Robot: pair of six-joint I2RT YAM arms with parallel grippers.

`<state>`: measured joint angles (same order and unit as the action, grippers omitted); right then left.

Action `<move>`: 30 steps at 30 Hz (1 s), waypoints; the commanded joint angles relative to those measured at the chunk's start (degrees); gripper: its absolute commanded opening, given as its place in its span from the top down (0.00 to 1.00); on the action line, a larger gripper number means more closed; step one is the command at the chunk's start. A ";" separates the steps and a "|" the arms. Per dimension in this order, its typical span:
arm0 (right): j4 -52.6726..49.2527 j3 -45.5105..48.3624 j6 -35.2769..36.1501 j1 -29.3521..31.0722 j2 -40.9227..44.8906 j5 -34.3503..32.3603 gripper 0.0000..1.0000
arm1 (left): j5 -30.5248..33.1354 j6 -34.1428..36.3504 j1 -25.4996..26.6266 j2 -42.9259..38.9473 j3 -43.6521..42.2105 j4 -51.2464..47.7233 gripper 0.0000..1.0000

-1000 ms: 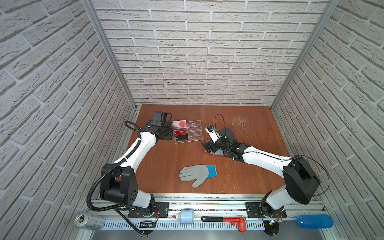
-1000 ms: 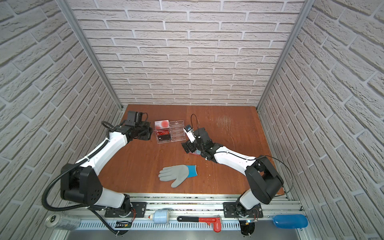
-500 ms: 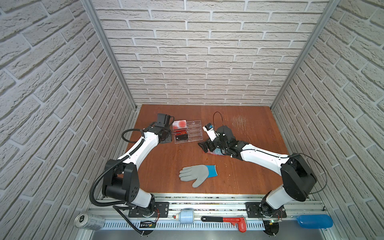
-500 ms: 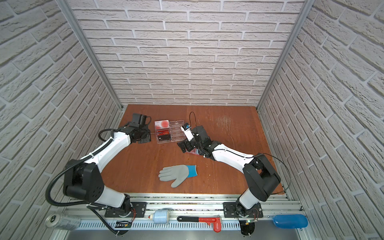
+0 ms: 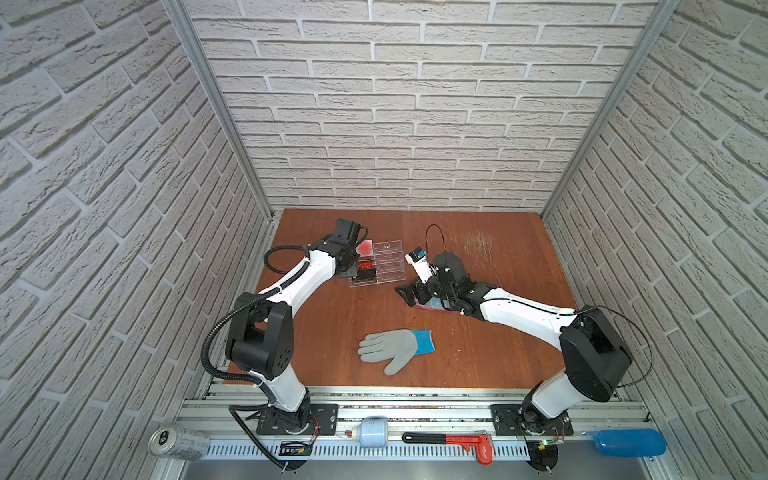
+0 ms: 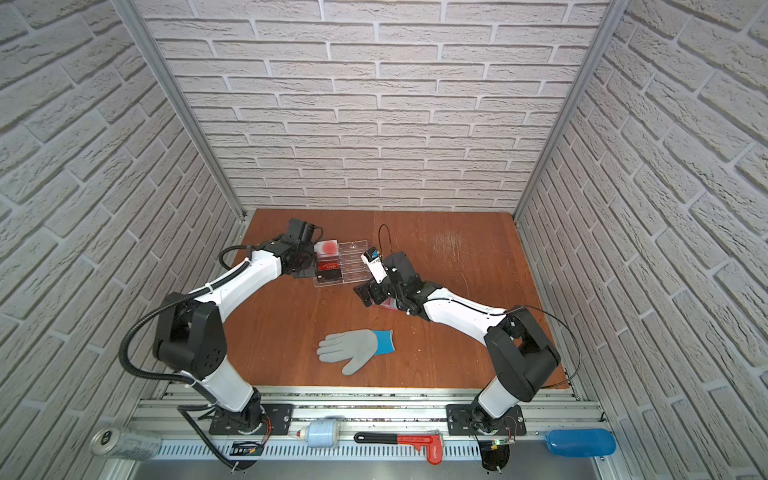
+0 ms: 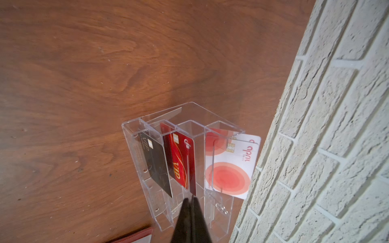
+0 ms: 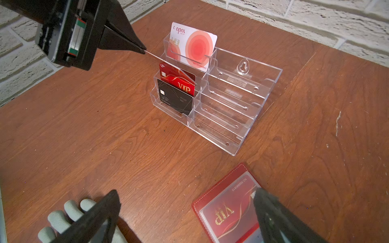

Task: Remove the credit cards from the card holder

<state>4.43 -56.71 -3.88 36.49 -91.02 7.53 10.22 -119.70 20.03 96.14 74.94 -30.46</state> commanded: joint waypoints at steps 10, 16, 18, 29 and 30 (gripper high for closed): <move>1.39 -1.08 -0.16 0.42 -0.03 0.45 0.00 | 2.19 -8.29 -0.12 4.16 1.90 -1.46 1.00; 1.38 -1.04 -0.25 0.37 -0.19 0.48 0.00 | 2.52 -9.13 -0.66 5.07 1.88 -0.83 1.00; 1.46 -1.12 -0.21 0.38 -0.32 0.40 0.01 | 2.44 -9.81 -0.94 5.21 1.88 -1.16 1.00; 1.37 -1.39 -0.03 0.34 -0.74 0.89 0.00 | 1.91 -10.87 -1.27 6.70 2.49 -1.04 1.00; 1.36 -1.39 -0.01 0.36 -0.67 0.87 0.00 | 1.68 -11.00 -1.29 6.80 2.45 -0.89 1.00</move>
<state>4.43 -56.71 -3.88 36.49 -91.61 7.79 10.87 -119.72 19.03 102.08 75.83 -30.92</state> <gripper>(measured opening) 0.997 0.047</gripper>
